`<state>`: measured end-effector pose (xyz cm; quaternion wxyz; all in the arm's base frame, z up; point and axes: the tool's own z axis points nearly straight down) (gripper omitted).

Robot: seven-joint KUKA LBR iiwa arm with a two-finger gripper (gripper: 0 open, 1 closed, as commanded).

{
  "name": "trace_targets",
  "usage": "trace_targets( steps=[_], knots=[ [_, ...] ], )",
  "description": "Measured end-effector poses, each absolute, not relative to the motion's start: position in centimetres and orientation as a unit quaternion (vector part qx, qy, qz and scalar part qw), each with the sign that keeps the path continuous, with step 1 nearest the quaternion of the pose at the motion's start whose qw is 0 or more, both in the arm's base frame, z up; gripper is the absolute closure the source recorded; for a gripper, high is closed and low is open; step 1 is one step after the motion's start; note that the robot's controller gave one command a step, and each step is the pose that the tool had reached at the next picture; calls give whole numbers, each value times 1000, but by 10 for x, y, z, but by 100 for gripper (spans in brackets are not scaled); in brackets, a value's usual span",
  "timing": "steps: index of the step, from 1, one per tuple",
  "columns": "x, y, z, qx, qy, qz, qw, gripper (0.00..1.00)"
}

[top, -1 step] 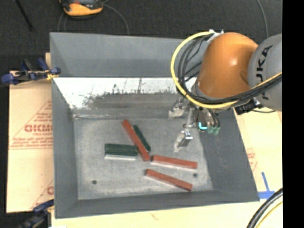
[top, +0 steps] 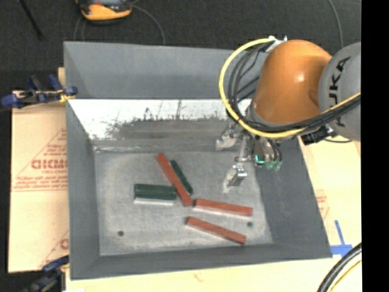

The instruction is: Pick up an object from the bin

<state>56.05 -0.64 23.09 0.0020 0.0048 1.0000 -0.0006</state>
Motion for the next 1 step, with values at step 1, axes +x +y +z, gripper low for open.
trace_targets(
  steps=[1],
  knots=[
    [541,-18,183,12,1000,0,5,0]
  ],
)
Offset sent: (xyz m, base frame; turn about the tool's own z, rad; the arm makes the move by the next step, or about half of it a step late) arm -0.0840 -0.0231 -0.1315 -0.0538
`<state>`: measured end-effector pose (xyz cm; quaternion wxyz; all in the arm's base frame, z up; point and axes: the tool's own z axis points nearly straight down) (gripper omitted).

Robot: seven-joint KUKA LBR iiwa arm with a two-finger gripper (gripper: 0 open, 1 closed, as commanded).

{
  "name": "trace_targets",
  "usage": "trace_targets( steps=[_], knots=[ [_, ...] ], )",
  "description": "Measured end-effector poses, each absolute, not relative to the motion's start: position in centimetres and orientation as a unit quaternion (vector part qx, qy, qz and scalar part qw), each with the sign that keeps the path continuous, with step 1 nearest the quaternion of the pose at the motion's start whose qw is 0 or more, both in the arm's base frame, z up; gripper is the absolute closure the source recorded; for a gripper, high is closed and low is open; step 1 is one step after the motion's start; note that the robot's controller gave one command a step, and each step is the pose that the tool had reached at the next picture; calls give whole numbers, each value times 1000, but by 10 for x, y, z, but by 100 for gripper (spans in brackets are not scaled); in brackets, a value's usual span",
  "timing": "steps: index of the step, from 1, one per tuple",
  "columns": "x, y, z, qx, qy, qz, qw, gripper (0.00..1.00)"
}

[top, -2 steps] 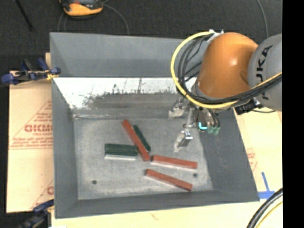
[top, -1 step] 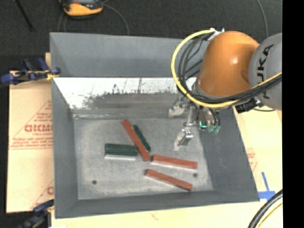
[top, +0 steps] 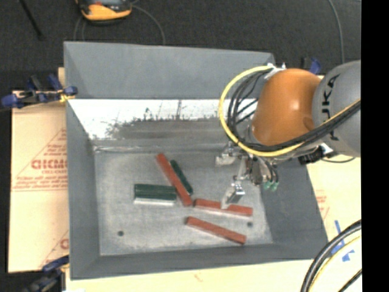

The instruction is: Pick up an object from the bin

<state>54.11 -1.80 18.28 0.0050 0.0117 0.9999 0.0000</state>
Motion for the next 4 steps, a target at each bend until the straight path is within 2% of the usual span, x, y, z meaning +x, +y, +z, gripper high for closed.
trace_targets(
  steps=[1,2,3,4],
  knots=[
    [495,-27,121,-11,1000,-1,3,0],
    [530,-76,85,87,996,8,-22,100],
    [531,-76,86,86,996,8,-21,100],
    [535,-81,90,52,999,6,-9,0]
  ],
)
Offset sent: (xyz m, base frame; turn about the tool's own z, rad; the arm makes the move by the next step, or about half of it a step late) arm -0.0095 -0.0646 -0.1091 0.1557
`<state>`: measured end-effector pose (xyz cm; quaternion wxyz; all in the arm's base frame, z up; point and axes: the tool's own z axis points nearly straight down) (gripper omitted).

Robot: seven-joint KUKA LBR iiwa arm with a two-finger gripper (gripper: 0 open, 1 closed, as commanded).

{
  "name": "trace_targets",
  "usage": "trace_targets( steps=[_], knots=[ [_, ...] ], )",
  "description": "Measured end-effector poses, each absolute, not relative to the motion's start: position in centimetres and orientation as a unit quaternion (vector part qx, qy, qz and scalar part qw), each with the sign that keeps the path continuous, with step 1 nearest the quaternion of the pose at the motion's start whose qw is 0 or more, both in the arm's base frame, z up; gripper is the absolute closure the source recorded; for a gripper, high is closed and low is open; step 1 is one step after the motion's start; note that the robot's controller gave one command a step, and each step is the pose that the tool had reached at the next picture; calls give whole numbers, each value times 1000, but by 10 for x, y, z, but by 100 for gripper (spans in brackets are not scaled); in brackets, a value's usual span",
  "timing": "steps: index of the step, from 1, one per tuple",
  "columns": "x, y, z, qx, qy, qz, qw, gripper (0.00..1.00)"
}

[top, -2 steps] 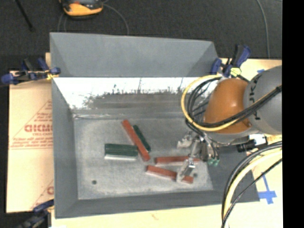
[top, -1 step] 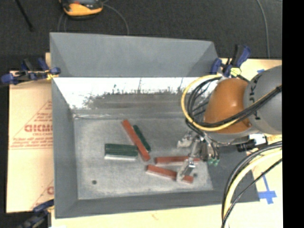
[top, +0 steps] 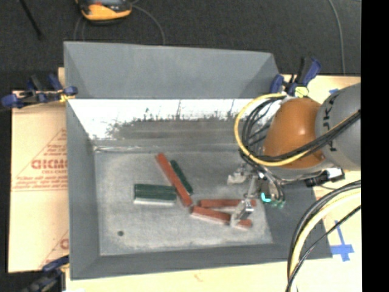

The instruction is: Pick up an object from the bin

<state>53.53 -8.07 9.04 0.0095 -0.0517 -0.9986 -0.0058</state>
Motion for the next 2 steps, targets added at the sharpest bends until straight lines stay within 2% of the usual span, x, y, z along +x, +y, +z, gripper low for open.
trace_targets(
  steps=[1,2],
  knots=[
    [557,-113,144,106,-994,1,0,0],
    [490,-92,82,48,-999,3,0,100]
  ],
)
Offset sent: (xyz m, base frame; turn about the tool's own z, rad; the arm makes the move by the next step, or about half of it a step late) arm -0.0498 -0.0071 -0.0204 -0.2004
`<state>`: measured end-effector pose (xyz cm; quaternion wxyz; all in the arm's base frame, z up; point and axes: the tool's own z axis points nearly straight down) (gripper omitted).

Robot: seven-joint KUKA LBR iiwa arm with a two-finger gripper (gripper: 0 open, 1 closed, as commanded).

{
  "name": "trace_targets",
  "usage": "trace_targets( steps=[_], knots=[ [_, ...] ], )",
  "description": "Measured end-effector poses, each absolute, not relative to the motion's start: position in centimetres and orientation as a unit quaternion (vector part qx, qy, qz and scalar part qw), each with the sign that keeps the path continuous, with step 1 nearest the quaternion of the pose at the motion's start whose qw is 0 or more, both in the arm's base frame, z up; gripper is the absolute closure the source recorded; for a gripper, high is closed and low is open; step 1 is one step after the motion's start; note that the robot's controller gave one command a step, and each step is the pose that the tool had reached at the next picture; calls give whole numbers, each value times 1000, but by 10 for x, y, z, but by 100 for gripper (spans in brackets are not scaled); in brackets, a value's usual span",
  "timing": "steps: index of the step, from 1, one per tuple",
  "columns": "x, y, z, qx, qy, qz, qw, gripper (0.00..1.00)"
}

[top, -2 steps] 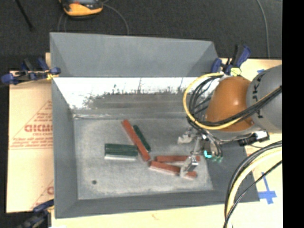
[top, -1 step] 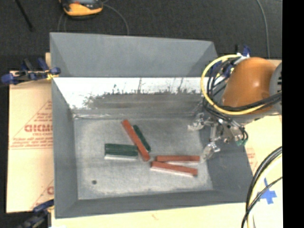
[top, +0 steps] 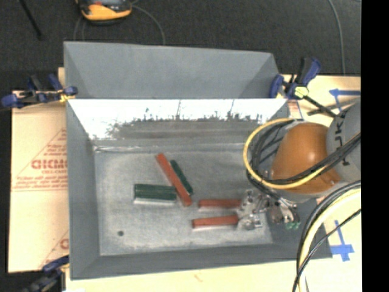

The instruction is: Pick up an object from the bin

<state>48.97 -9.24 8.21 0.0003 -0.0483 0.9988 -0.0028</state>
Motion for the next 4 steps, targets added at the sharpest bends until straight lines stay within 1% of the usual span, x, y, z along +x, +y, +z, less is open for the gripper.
trace_targets(
  steps=[1,2,3,4],
  knots=[
    [489,-92,79,-49,999,-2,4,0],
    [497,-90,83,-51,999,-3,19,100],
    [497,-90,83,-51,999,-3,17,100],
    [490,-94,244,-200,980,0,0,100]
  ],
)
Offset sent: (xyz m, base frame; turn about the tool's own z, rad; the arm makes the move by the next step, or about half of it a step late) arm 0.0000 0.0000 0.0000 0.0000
